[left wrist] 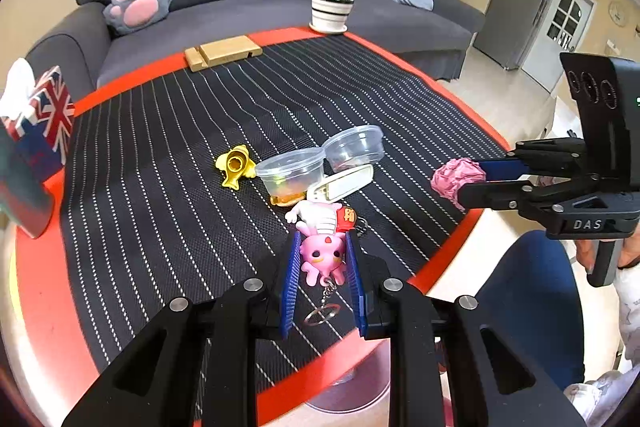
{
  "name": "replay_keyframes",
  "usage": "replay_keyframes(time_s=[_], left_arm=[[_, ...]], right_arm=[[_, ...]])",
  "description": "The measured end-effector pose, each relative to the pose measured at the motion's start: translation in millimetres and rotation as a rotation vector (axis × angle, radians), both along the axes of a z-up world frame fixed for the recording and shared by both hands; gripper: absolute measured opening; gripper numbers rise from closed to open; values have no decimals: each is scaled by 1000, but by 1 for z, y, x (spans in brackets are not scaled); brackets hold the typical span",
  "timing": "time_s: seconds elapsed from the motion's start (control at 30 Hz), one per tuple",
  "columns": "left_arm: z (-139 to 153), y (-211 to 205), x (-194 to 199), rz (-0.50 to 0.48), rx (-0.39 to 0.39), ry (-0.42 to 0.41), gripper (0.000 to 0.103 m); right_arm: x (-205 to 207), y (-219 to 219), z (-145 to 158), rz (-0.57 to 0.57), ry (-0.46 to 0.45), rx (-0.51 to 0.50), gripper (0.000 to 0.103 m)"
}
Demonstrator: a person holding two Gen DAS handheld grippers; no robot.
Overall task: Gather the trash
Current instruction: 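Carry the pink ball and keychain toy over the bin with both tools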
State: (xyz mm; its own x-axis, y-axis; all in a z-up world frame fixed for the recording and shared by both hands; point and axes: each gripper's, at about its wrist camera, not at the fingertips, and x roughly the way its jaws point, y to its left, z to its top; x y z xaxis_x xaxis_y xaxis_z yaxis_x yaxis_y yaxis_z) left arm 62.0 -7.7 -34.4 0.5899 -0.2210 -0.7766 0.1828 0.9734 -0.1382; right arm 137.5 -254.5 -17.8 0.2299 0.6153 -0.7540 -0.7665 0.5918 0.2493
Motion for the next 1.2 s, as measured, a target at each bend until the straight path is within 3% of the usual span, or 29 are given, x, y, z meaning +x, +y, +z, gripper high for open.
replay_keyframes(time_s=[0.53, 1.1, 1.2], left_arm=[[11, -18, -51, -9, -21, -29, 22], [-4, -35, -81, -28, -38, -1, 22], [-5, -37, -83, -28, -32, -5, 27]], right_arm=[[-52, 1, 19, 90, -68, -20, 31], [-75, -8, 17, 123, -51, -21, 31], [-76, -9, 16, 124, -45, -20, 31]])
